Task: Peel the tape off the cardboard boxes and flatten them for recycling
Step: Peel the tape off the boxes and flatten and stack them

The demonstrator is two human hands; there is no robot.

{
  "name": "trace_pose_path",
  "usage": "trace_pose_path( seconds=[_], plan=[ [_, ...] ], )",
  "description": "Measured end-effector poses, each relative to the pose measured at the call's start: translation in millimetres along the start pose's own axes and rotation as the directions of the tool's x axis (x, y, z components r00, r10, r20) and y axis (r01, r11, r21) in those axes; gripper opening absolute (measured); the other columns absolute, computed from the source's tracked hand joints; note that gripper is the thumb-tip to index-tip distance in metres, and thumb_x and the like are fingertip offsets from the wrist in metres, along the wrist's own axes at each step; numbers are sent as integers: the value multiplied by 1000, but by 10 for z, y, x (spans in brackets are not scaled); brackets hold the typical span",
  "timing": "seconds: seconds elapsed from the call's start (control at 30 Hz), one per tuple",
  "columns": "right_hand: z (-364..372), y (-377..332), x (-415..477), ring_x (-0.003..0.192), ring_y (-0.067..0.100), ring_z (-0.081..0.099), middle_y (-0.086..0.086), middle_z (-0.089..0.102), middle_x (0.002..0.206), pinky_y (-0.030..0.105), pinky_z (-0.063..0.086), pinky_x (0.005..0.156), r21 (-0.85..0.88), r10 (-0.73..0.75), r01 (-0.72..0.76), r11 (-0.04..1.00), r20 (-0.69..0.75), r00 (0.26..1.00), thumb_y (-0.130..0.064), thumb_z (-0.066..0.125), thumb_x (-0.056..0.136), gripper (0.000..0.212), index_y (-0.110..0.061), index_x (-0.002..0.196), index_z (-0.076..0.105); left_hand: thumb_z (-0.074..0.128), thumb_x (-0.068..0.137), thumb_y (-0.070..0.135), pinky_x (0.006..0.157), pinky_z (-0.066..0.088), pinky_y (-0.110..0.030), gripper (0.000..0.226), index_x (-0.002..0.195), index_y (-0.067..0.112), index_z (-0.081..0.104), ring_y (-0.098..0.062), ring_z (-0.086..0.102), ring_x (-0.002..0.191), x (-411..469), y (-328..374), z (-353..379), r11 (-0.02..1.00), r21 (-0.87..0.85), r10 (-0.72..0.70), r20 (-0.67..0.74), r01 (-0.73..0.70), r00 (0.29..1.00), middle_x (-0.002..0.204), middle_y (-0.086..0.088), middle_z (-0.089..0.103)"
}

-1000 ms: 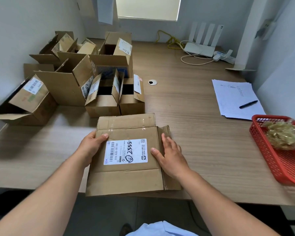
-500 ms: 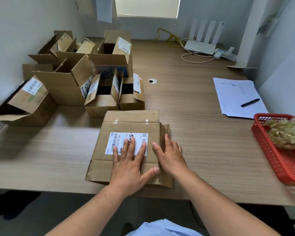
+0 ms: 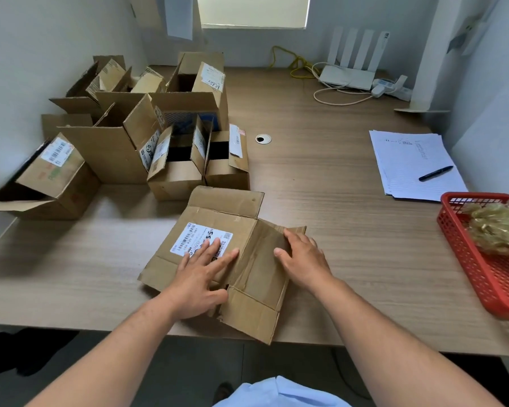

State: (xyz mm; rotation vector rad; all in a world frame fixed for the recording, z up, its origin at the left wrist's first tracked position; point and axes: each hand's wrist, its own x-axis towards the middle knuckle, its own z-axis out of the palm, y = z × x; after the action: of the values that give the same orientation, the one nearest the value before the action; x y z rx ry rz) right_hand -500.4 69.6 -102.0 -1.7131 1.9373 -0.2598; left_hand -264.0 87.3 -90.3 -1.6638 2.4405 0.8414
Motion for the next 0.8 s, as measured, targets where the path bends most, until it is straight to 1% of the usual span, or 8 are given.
trace_pose_path(
  seconds=[0.07, 0.13, 0.2, 0.27, 0.4, 0.6, 0.7, 0.8],
  plan=[
    [12, 4, -41, 134, 24, 33, 3, 41, 145, 37, 26, 111, -19, -3, 2, 1000, -31, 1000, -45, 47, 95, 55, -21, 143, 37, 28, 72, 47, 120, -6, -37, 68, 136, 58, 8, -5, -12, 147, -1, 18, -16, 992, -121, -31, -41, 26, 999, 162, 9, -6],
    [29, 13, -73, 129, 22, 40, 2, 48, 137, 36, 29, 108, 11, -18, 18, 1000, -56, 998, -47, 48, 94, 48, -21, 134, 46, 18, 80, 50, 120, -6, -37, 67, 146, 48, 12, -6, -11, 147, 14, 46, 7, 988, -136, -93, -93, 80, 991, 161, 8, -7],
    [59, 35, -85, 120, 22, 47, 1, 56, 125, 35, 35, 102, 42, -28, 30, 999, -64, 998, -47, 47, 94, 38, -19, 119, 54, 4, 77, 74, 119, -12, -40, 81, 151, 41, -4, -9, -20, 145, 33, 108, 101, 987, -51, -156, -148, 150, 977, 155, 11, -22],
    [75, 67, -83, 111, 24, 52, 3, 61, 113, 34, 39, 94, 79, -16, 21, 997, -67, 998, -45, 45, 96, 32, -17, 104, 57, -18, 61, 89, 117, -16, -44, 97, 145, 41, -23, -12, -29, 143, 23, 169, 229, 982, 30, -176, -190, 185, 966, 147, 13, -33],
    [31, 108, -48, 101, 30, 55, 14, 63, 103, 35, 40, 83, 77, -30, 38, 996, -97, 995, -37, 36, 101, 40, -7, 92, 60, -29, 57, 85, 116, -19, -43, 87, 135, 45, -34, -13, -33, 141, -13, 132, 357, 976, 86, -178, -211, 199, 961, 152, 6, -34],
    [-12, 92, 124, 98, 26, 60, 10, 68, 105, 36, 45, 89, 488, 19, -66, 870, 101, 995, -29, 39, 101, 36, -6, 102, 66, -32, 58, 84, 113, -25, -37, 83, 132, 47, -38, -10, -39, 137, -105, 119, 418, 978, 123, -141, -207, 169, 968, 151, 7, -36],
    [18, 87, 102, 89, 16, 59, 1, 66, 100, 31, 45, 87, 513, 29, -171, 841, 273, 962, -33, 39, 100, 37, -8, 103, 66, -37, 55, 83, 112, -26, -37, 83, 129, 48, -44, -9, -41, 135, -167, 115, 478, 972, 154, -148, -188, 178, 971, 146, 8, -41],
    [92, 68, 132, 104, 23, 61, 4, 68, 107, 40, 43, 101, 421, 2, -152, 894, 337, 942, -48, 38, 91, 46, -14, 97, 68, -37, 55, 83, 114, -23, -38, 85, 132, 46, -39, -11, -39, 137, -186, 118, 489, 969, 161, -157, -187, 188, 970, 147, 7, -40]
  ],
)
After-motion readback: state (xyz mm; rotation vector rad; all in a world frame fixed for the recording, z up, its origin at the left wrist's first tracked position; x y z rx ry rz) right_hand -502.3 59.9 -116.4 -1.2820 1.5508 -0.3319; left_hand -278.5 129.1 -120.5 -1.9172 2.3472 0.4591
